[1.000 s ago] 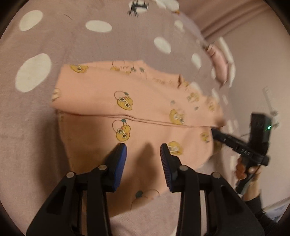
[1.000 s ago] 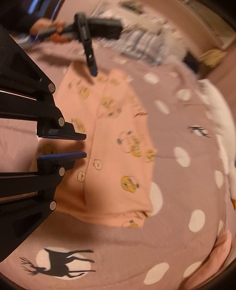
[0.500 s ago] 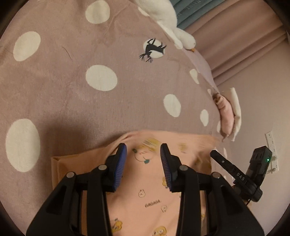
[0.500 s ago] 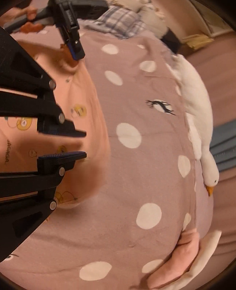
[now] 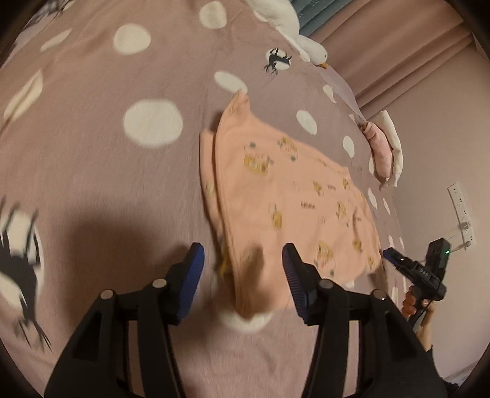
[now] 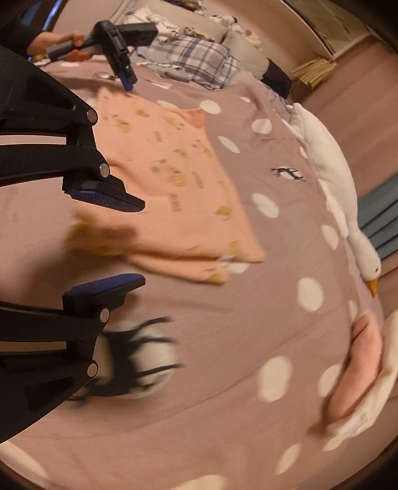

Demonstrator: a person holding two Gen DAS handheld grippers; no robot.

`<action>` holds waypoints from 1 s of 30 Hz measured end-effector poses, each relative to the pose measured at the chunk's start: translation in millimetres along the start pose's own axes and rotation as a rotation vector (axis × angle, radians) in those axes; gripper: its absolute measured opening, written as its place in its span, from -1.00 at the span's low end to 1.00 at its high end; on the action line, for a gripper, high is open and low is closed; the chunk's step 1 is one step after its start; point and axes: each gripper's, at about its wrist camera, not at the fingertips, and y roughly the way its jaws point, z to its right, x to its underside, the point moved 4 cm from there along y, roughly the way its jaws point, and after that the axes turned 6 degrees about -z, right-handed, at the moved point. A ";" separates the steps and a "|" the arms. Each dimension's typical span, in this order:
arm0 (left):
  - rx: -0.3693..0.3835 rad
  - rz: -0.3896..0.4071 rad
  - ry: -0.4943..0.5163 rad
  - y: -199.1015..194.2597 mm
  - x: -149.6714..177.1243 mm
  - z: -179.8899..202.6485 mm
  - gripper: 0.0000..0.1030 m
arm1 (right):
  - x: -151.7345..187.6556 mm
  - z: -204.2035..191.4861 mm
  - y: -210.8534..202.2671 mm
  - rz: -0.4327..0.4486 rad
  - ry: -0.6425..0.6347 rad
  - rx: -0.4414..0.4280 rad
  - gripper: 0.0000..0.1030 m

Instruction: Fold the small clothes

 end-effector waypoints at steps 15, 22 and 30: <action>0.126 -0.006 -0.027 13.2 16.0 19.6 -0.43 | 12.9 -25.6 8.9 0.034 -0.050 -0.086 -0.48; 0.154 -0.084 -0.038 32.8 17.1 17.3 -0.38 | 12.9 -24.4 23.3 -0.028 -0.053 -0.057 -0.49; 0.168 -0.148 -0.035 22.4 20.5 4.8 -0.90 | 23.1 -20.6 6.6 -0.025 -0.116 -0.060 -0.87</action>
